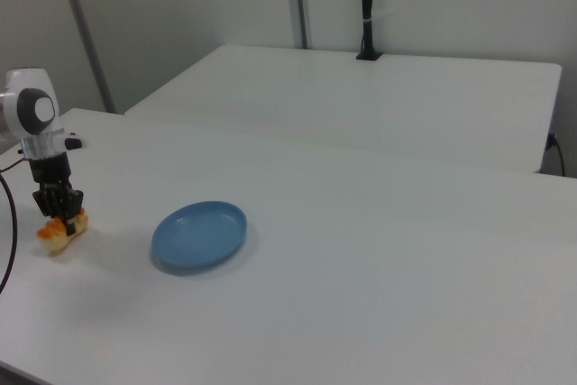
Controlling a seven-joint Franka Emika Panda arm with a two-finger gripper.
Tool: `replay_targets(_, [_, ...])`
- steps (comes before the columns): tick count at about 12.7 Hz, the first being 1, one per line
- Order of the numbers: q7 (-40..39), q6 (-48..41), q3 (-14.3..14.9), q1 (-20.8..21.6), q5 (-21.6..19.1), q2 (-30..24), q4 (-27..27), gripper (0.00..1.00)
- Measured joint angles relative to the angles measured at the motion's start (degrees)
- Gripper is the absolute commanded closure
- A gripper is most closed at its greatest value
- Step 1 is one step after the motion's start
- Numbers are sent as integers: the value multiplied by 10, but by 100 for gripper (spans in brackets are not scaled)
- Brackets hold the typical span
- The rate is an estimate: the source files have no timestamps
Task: Put the bread on a plate
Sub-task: 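Lift the bread roll and carry it over the blue plate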
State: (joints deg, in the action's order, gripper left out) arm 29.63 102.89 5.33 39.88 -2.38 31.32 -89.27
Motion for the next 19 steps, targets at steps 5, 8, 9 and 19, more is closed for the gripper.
replay_targets(5, [-70,-107,9,-40,-12,-97,16,84])
replay_targets(8, [-142,-167,14,-136,-20,-178,41,83])
replay_targets(9, [-155,-169,14,-157,-21,-189,43,82])
replay_targets(19, [-236,-111,16,-307,-17,-141,43,82])
